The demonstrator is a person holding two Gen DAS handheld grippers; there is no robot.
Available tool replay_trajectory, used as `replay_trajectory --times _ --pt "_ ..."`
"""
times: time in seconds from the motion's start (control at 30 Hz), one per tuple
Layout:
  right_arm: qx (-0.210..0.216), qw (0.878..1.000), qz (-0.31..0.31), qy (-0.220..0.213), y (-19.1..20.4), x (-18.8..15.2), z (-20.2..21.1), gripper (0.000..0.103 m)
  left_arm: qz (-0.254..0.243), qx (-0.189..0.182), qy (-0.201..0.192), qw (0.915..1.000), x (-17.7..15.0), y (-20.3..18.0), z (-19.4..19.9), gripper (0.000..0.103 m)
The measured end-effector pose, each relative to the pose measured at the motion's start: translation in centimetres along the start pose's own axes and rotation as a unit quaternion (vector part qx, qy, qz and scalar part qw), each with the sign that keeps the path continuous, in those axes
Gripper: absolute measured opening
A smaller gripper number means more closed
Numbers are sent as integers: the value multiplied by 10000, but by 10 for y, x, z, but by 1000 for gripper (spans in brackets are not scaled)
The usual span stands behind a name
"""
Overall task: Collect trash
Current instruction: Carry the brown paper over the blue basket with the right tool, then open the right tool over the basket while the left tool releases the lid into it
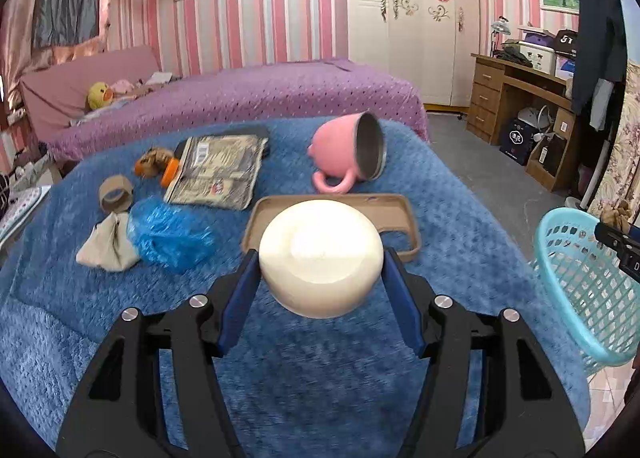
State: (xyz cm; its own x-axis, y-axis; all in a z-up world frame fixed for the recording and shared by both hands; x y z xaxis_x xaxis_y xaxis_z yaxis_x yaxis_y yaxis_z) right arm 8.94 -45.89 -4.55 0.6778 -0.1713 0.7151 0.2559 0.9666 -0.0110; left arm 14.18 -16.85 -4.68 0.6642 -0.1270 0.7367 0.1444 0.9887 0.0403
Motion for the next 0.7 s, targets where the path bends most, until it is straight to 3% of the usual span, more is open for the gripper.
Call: replay_trajectory --times 0.2,0.7 --pt "-240 9997 -22 57 -28 -4 -2 49 -238 -20 -95 9997 6 -37 5 60" --pt "-542 9985 -76 -28 -68 -8 7 49 -544 -914 114 9943 10 -145 -4 60"
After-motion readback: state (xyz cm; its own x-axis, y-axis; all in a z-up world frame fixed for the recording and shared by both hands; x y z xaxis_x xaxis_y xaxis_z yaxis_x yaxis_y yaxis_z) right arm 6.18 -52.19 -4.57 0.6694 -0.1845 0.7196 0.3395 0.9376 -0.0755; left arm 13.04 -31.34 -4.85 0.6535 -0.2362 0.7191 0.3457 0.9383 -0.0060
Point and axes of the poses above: each gripper's, at about its wrist camera, not at the fingertips, and z roughly against the way its jaws point, y to its left, x to its top, the point moved 3 cm from there along -z, roughly the way its jaws point, and after that the axes turned 9 degrees about y, right-handed, at the moved point
